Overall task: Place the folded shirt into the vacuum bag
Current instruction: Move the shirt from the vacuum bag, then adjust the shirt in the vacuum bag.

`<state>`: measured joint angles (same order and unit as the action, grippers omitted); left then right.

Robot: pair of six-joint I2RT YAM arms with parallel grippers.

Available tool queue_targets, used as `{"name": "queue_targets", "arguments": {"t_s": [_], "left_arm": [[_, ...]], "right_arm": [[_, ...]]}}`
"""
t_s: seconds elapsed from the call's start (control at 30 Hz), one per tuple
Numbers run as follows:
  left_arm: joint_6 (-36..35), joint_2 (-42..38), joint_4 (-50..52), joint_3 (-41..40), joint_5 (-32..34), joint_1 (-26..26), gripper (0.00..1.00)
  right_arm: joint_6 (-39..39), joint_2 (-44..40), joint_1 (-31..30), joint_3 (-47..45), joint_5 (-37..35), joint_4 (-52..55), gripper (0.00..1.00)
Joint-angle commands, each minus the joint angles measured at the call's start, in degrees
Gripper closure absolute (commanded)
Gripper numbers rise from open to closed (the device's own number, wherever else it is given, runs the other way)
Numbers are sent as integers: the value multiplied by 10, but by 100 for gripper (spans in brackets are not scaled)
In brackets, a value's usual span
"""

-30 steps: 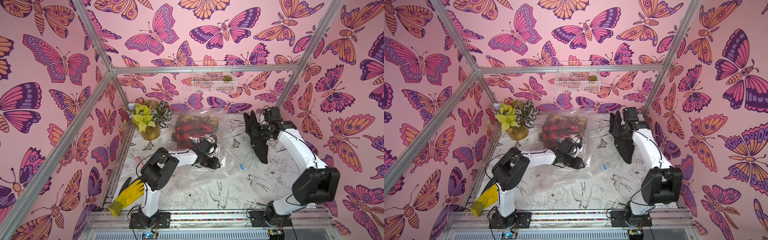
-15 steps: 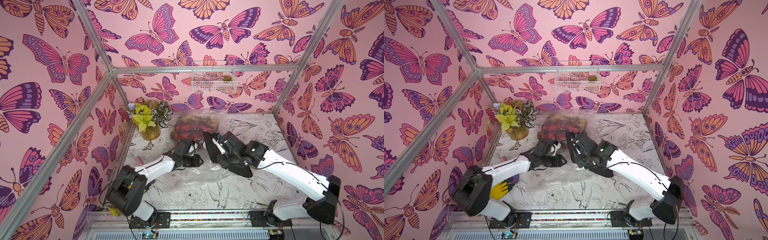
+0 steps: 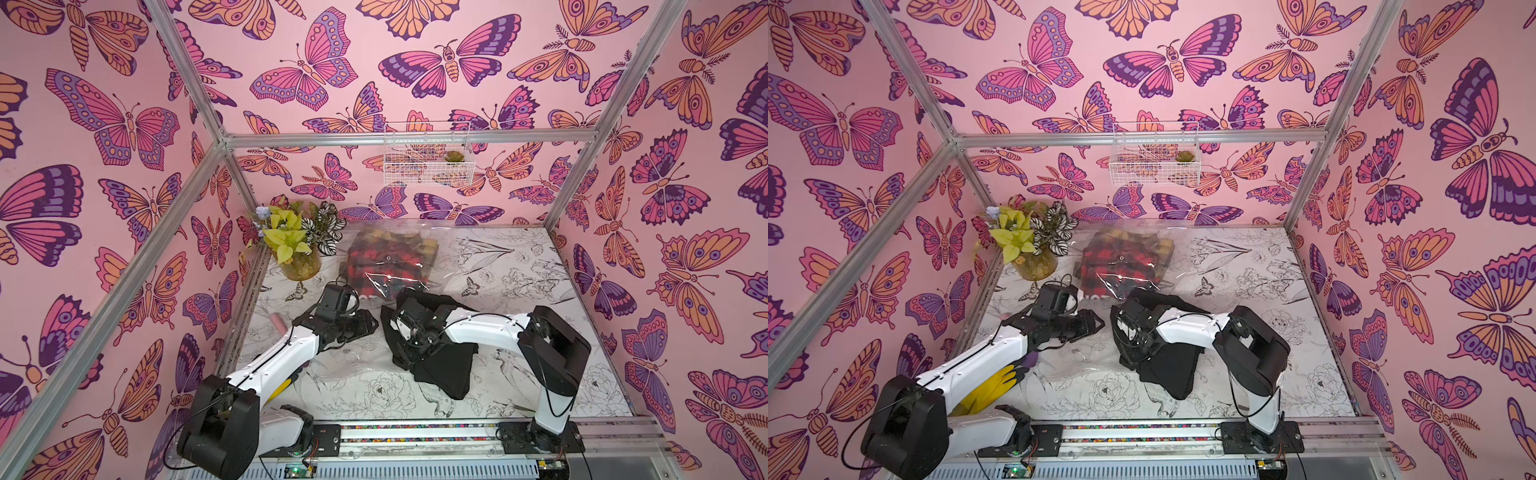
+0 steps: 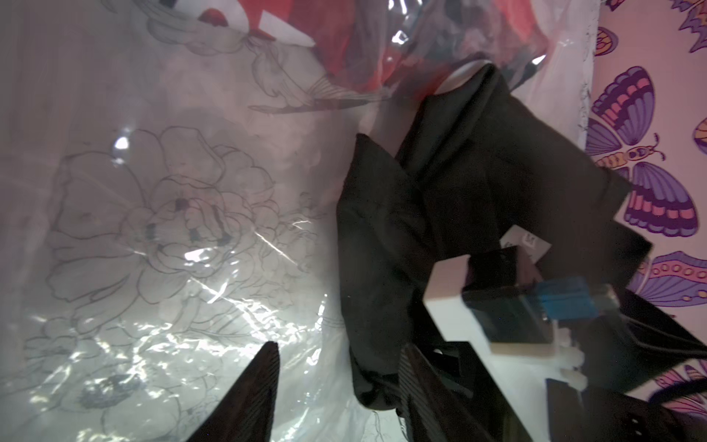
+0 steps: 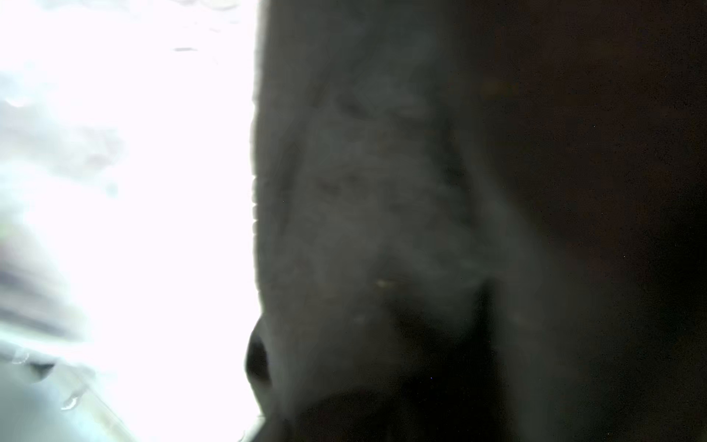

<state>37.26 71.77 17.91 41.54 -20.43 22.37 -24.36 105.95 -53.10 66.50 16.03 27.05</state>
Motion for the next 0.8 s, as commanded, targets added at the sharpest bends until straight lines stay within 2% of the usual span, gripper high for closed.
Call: {"name": "queue_targets", "arguments": {"t_s": [0.0, 0.07, 0.27, 0.37, 0.47, 0.57, 0.63, 0.77], "left_arm": [[-16, -10, 10, 16, -34, 9, 43], [-27, -11, 17, 23, -35, 13, 42], [-66, -10, 61, 53, -14, 28, 40], [-80, 1, 65, 68, -18, 48, 35], [-87, 36, 65, 81, -24, 81, 27], [-90, 74, 65, 86, -31, 101, 26], [-87, 104, 59, 88, -37, 113, 27], [-79, 159, 34, 95, -48, 145, 32]], "right_arm": [[30, -48, 13, -10, 92, 34, 42], [28, -99, 21, -28, 106, 50, 36], [-37, -282, 83, -67, 110, 73, 32], [-59, -345, 154, -87, 92, 115, 28], [-54, -397, 235, -116, 50, 185, 21], [-43, -441, 311, -157, 29, 231, 20], [-46, -468, 344, -194, 36, 226, 19], [-73, -496, 347, -273, 65, 152, 17]]}}
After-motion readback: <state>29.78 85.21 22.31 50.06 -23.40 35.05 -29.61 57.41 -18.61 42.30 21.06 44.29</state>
